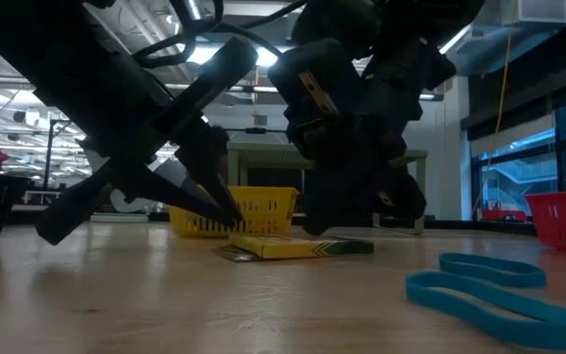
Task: Pick & Place Office Desk Supplies
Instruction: Put the crayon box into the black bin
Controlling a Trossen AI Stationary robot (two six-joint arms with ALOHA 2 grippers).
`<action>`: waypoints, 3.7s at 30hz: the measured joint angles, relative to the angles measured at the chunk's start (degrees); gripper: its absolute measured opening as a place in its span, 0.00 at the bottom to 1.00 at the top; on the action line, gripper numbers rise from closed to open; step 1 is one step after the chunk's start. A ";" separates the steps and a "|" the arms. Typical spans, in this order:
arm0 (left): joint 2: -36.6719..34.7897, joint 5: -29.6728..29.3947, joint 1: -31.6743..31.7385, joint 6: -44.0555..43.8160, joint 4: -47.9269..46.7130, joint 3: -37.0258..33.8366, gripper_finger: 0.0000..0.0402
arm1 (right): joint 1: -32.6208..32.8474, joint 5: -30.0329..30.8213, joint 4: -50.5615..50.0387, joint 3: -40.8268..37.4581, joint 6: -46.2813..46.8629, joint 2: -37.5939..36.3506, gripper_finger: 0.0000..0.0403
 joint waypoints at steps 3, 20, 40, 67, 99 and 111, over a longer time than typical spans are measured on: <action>0.00 2.10 0.00 0.76 0.16 0.01 0.06 | 0.00 0.15 0.19 0.00 0.52 -0.01 0.00; 0.00 5.07 -1.53 0.60 1.12 0.01 0.28 | 0.37 1.49 0.72 0.07 0.91 -0.10 0.00; 1.17 6.34 3.30 1.87 -0.55 0.12 0.42 | 0.82 0.93 1.41 0.11 -0.91 -0.12 0.00; 1.86 5.46 3.41 1.22 1.18 0.05 0.42 | -4.52 4.82 -8.35 -3.48 -9.95 -4.19 0.00; 2.01 4.15 2.49 11.14 7.85 -0.12 0.02 | -2.34 0.68 3.78 -3.63 -6.58 -2.40 0.00; -0.28 0.52 -0.82 9.85 8.87 -0.12 0.01 | -3.90 2.55 -2.73 -3.56 -9.03 -9.26 0.01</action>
